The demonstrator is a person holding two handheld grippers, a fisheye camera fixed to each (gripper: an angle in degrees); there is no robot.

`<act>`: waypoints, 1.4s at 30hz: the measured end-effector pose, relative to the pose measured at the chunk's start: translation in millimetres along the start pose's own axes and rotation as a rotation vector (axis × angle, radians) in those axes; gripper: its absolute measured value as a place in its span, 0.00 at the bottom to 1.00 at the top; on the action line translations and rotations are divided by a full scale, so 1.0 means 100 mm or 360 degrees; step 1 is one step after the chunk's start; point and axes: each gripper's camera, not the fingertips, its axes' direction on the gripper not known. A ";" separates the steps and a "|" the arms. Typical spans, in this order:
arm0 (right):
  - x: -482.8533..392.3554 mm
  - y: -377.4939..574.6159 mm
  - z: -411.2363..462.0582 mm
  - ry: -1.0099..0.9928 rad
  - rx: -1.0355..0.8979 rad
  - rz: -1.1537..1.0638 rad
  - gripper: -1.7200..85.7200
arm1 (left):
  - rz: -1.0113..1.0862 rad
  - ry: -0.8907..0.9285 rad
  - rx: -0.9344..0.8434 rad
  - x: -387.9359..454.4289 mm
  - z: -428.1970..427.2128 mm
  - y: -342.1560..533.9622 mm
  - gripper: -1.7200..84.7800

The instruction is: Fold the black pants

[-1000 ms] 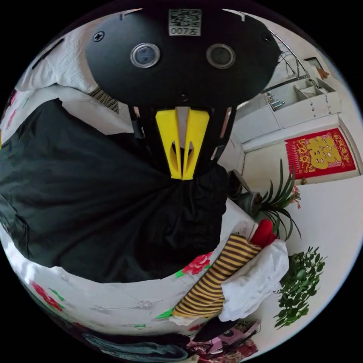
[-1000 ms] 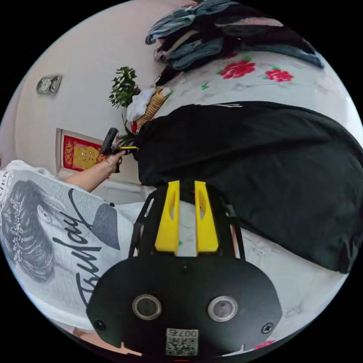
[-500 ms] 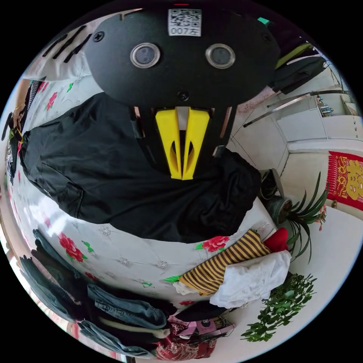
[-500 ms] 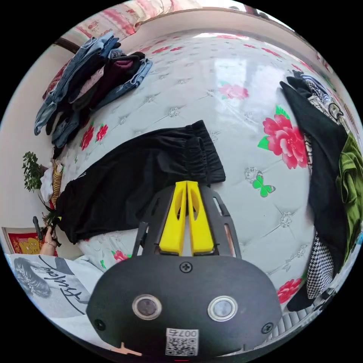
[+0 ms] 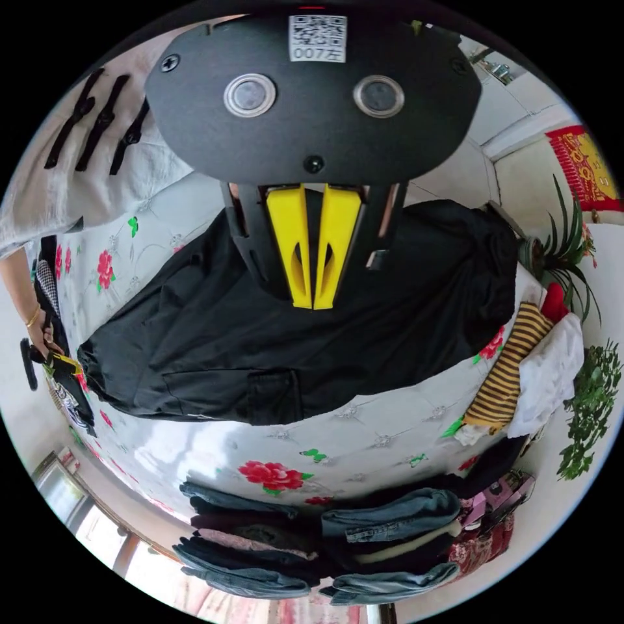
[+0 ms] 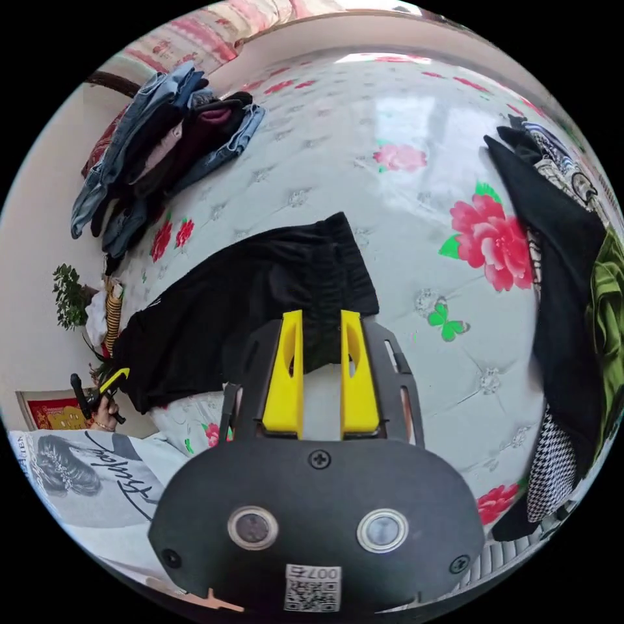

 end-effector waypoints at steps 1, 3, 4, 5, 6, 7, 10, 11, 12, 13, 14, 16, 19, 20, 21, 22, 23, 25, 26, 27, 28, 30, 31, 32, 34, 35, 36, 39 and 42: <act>-0.01 0.04 0.10 -0.0014 -0.0043 0.0016 0.04 | 0.0013 0.0024 -0.0042 0.03 0.06 -0.01 0.01; -0.16 0.09 -0.03 0.0067 0.0039 -0.0073 0.03 | 0.0022 0.0029 -0.0064 0.02 0.08 -0.02 0.01; -0.29 0.10 -0.22 0.0127 0.0119 -0.0157 0.02 | 0.0014 0.0015 -0.0072 -0.02 0.07 -0.03 0.01; -0.42 0.10 -0.45 0.0184 0.0217 -0.0238 0.02 | 0.0005 0.0009 -0.0074 -0.05 0.06 -0.03 0.01; -0.48 0.10 -0.58 0.0208 0.0272 -0.0279 0.02 | -0.0017 0.0005 -0.0075 -0.11 0.05 -0.03 0.01; -0.56 0.09 -0.81 0.0237 0.0358 -0.0354 0.02 | -0.0040 0.0004 -0.0077 -0.17 0.04 -0.04 0.01; -0.56 -0.01 -1.14 0.0289 0.0484 -0.0401 0.02 | -0.0078 0.0030 -0.0060 -0.24 0.00 -0.10 0.01; -0.48 -0.07 -1.12 0.0295 0.0487 -0.0394 0.02 | -0.0070 0.0046 -0.0046 -0.23 -0.02 -0.12 0.01; -0.42 -0.10 -1.07 0.0281 0.0476 -0.0381 0.02 | -0.0035 0.0073 -0.0012 -0.18 -0.06 -0.15 0.01; -0.27 -0.16 -0.92 0.0241 0.0442 -0.0338 0.02 | 0.0019 0.0087 0.0007 -0.11 -0.08 -0.17 0.01; -0.08 -0.20 -0.72 0.0206 0.0382 -0.0252 0.02 | 0.0045 0.0087 0.0007 -0.07 -0.08 -0.18 0.01; 0.22 -0.21 -0.42 0.0156 0.0241 -0.0053 0.02 | 0.0081 0.0057 -0.0030 0.02 -0.03 -0.18 0.01; 0.54 0.06 -0.37 -0.0031 0.0340 0.0176 0.03 | 0.0069 0.0100 -0.0080 -0.01 0.02 -0.12 0.01; 0.64 0.19 -0.42 -0.0127 0.0416 0.0238 0.04 | 0.0083 0.0116 -0.0079 -0.01 0.02 -0.11 0.01; 0.69 0.26 -0.45 -0.0164 0.0442 0.0269 0.05 | 0.0132 0.0147 -0.0077 0.01 0.01 -0.11 0.01; 0.76 0.36 -0.48 -0.0226 0.0478 0.0308 0.06 | 0.0200 0.0180 -0.0084 0.07 0.01 -0.11 0.01; 0.82 0.44 -0.49 -0.0252 0.0477 0.0341 0.07 | 0.0239 0.0199 -0.0095 0.11 0.02 -0.12 0.01; 0.90 0.50 -0.45 -0.0273 0.0428 0.0385 0.08 | 0.0384 0.0256 -0.0171 0.25 0.12 -0.15 0.01; 0.95 0.53 -0.41 -0.0302 0.0397 0.0409 0.10 | 0.0403 0.0262 -0.0193 0.27 0.16 -0.15 0.01; 0.97 0.55 -0.38 -0.0322 0.0388 0.0427 0.10 | 0.0417 0.0251 -0.0237 0.29 0.24 -0.15 0.01; 1.03 0.58 -0.32 -0.0400 0.0371 0.0471 0.11 | 0.0406 0.0233 -0.0233 0.26 0.28 -0.13 0.01; 1.13 0.62 -0.20 -0.0576 0.0373 0.0537 0.12 | 0.0351 0.0259 -0.0236 0.16 0.27 -0.13 0.01; 1.19 0.64 -0.12 -0.0726 0.0404 0.0577 0.12 | 0.0300 0.0282 -0.0250 0.06 0.24 -0.15 0.01; 1.25 0.66 -0.07 -0.0850 0.0461 0.0629 0.12 | 0.0273 0.0286 -0.0238 0.00 0.22 -0.15 0.01; 1.31 0.66 -0.02 -0.0919 0.0514 0.0689 0.11 | 0.0137 0.0304 -0.0152 -0.29 0.07 -0.12 0.01; 1.34 0.65 0.01 -0.0883 0.0518 0.0730 0.09 | 0.0090 0.0315 -0.0129 -0.38 0.03 -0.10 0.01; 1.36 0.65 0.02 -0.0849 0.0510 0.0760 0.08 | -0.0023 0.0327 -0.0084 -0.58 -0.04 -0.05 0.01; 1.52 0.59 0.06 -0.0880 0.0484 0.0855 0.05 | -0.0427 0.0195 -0.0022 -1.19 -0.16 0.24 0.01; 1.38 0.44 -0.21 -0.0852 0.0534 0.0719 0.02 | -0.0877 0.0058 0.0027 -1.89 -0.29 0.70 0.02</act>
